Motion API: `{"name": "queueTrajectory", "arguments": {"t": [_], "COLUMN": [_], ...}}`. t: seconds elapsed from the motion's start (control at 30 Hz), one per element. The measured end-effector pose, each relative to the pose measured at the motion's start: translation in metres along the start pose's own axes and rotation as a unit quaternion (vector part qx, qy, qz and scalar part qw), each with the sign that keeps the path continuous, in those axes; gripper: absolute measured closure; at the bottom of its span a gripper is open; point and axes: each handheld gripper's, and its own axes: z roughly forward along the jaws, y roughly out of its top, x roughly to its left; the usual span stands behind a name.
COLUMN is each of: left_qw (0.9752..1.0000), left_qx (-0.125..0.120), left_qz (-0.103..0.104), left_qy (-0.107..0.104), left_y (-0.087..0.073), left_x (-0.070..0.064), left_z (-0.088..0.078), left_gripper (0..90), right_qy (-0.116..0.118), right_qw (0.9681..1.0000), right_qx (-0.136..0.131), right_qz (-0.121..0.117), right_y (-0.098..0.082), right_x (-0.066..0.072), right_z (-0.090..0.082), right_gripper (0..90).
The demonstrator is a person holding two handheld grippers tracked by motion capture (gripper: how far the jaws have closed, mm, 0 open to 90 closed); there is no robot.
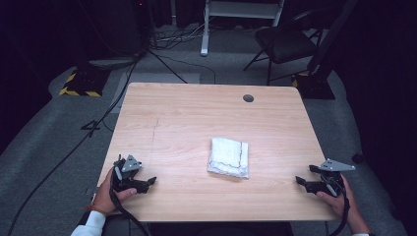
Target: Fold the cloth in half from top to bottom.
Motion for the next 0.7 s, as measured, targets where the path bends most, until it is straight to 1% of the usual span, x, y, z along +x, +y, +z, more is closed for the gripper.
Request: {"name": "queueTrajectory", "arguments": {"t": [0.07, 0.1, 0.13, 0.23, 0.3, 0.33, 0.53, 0.57, 0.7], "left_qw": [1.0000, 1.0000, 1.0000, 1.0000, 1.0000, 1.0000, 1.0000, 1.0000, 1.0000], "left_qx": [0.000, 0.000, -0.001, 0.000, 0.000, 0.000, -0.001, 0.000, 0.000], "left_qz": [-0.001, 0.002, -0.001, 0.002, -0.001, 0.001, -0.001, 0.002, -0.001], "left_qy": [0.000, 0.002, 0.001, 0.001, 0.000, 0.001, 0.001, 0.001, 0.000], "left_y": [0.0000, 0.0001, 0.0000, 0.0001, 0.0000, 0.0001, -0.0001, 0.0001, 0.0000], "left_x": [-0.0001, 0.0001, -0.0002, 0.0002, -0.0001, 0.0001, -0.0003, 0.0002, -0.0002], "left_z": [0.0000, 0.0000, 0.0002, -0.0001, 0.0001, 0.0000, 0.0002, -0.0001, 0.0001], "left_gripper": [16.5, 16.5, 16.5, 16.5, 16.5, 16.5, 16.5, 16.5, 16.5], "right_qy": [0.000, 0.000, 0.000, 0.000, 0.000, -0.001, -0.001, -0.001, -0.001], "right_qw": [1.0000, 1.0000, 1.0000, 1.0000, 1.0000, 1.0000, 1.0000, 1.0000, 1.0000], "right_qx": [0.000, 0.000, 0.000, 0.000, 0.000, 0.000, 0.000, 0.000, 0.000], "right_qz": [0.000, 0.001, 0.000, 0.000, 0.001, 0.002, 0.002, 0.002, 0.002], "right_y": [0.0001, 0.0001, 0.0001, 0.0001, 0.0002, 0.0004, 0.0006, 0.0006, 0.0006], "right_x": [0.0000, 0.0001, 0.0001, 0.0000, 0.0000, -0.0001, -0.0002, -0.0002, -0.0002], "right_z": [0.0001, 0.0001, 0.0001, 0.0001, 0.0002, 0.0004, 0.0007, 0.0007, 0.0007], "right_gripper": [19.0, 19.0, 19.0, 19.0, 19.0, 19.0, 19.0, 19.0, 19.0]}}
